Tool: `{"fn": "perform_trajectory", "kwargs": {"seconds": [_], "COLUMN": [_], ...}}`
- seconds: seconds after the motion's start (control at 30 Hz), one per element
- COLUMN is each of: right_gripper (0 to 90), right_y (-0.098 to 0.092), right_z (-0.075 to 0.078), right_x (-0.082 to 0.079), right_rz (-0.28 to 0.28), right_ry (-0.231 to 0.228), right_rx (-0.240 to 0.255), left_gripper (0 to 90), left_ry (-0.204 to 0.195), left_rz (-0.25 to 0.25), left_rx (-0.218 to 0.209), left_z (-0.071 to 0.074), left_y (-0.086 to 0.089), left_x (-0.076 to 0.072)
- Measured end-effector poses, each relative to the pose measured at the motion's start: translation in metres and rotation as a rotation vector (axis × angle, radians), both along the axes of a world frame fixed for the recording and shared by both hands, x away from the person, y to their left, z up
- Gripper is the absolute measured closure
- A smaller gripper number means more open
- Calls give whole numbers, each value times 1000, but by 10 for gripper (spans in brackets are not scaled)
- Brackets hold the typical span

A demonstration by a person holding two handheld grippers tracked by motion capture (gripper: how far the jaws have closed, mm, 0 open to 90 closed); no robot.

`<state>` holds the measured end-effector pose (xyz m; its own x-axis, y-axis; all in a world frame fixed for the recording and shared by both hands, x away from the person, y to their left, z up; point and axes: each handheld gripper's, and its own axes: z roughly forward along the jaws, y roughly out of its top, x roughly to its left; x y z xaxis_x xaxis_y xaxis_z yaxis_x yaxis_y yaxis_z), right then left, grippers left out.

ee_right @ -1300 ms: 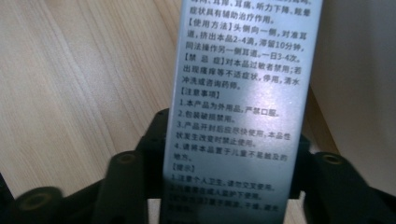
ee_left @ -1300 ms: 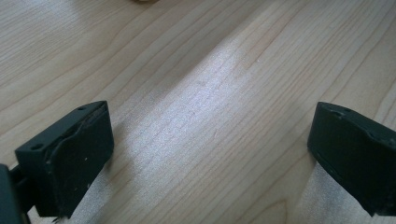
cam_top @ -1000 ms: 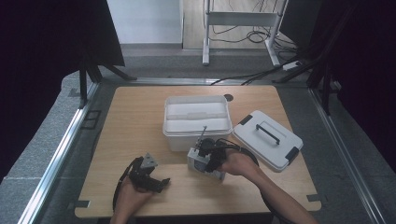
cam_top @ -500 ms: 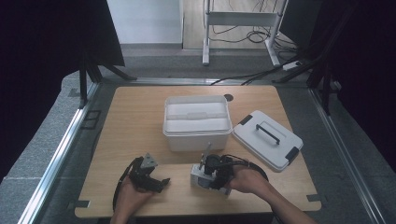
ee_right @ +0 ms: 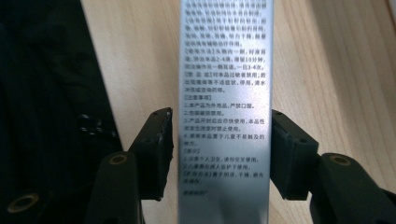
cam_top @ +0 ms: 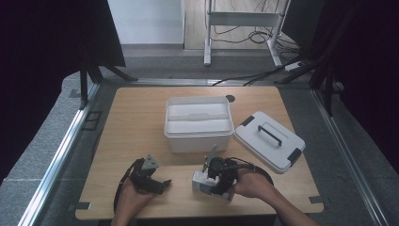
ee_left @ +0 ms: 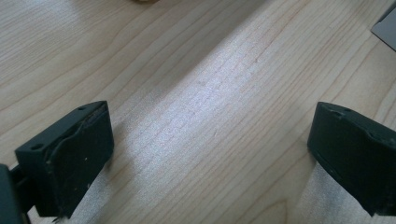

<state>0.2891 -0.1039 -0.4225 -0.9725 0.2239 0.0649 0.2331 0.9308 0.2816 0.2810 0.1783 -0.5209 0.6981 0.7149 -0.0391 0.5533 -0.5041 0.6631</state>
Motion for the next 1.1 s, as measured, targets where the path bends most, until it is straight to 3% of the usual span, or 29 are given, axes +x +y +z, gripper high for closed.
{"fn": "perform_trajectory", "kwargs": {"seconds": [0.27, 0.37, 0.47, 0.5, 0.67, 0.7, 0.77, 0.8, 0.87, 0.93, 1.03, 1.1], "right_gripper": [385, 345, 333, 313, 271, 265, 217, 217, 148, 117, 0, 0], "right_y": [-6, -16, -24, -34, -57, -61, -79, -79, -91, -97, -105, -106], "right_z": [26, 41, 45, 43, 27, 23, 8, 8, -2, -9, -22, -23], "right_x": [3, 12, 17, 23, 36, 38, 44, 44, 49, 53, 65, 68], "right_rz": [1, -36, -67, -100, -185, -208, -273, -273, -328, -368, -435, -436], "right_ry": [9, -31, -50, -68, -77, -73, -125, -125, -157, -189, -233, -235], "right_rx": [50, 85, 109, 139, 183, 195, 268, 268, 318, 343, 390, 402], "left_gripper": [5, 4, 4, 3, 4, 5, 19, 29, 30, 27, 1, 0], "left_ry": [0, 0, 1, 1, 2, 4, 32, 32, 31, 24, 4, -3], "left_rz": [0, 5, 3, 2, -7, -12, -17, -17, -12, -14, -30, -44], "left_rx": [0, -4, -2, -2, -9, -16, -59, -59, -74, -84, -99, -97], "left_z": [0, 0, 0, 0, 0, 0, 3, 3, 8, 15, 30, 41], "left_y": [0, 0, 0, 0, 0, 1, 5, 5, 9, 10, 11, 9], "left_x": [0, 0, 0, 0, 0, 0, 4, 4, 8, 12, 22, 34]}}
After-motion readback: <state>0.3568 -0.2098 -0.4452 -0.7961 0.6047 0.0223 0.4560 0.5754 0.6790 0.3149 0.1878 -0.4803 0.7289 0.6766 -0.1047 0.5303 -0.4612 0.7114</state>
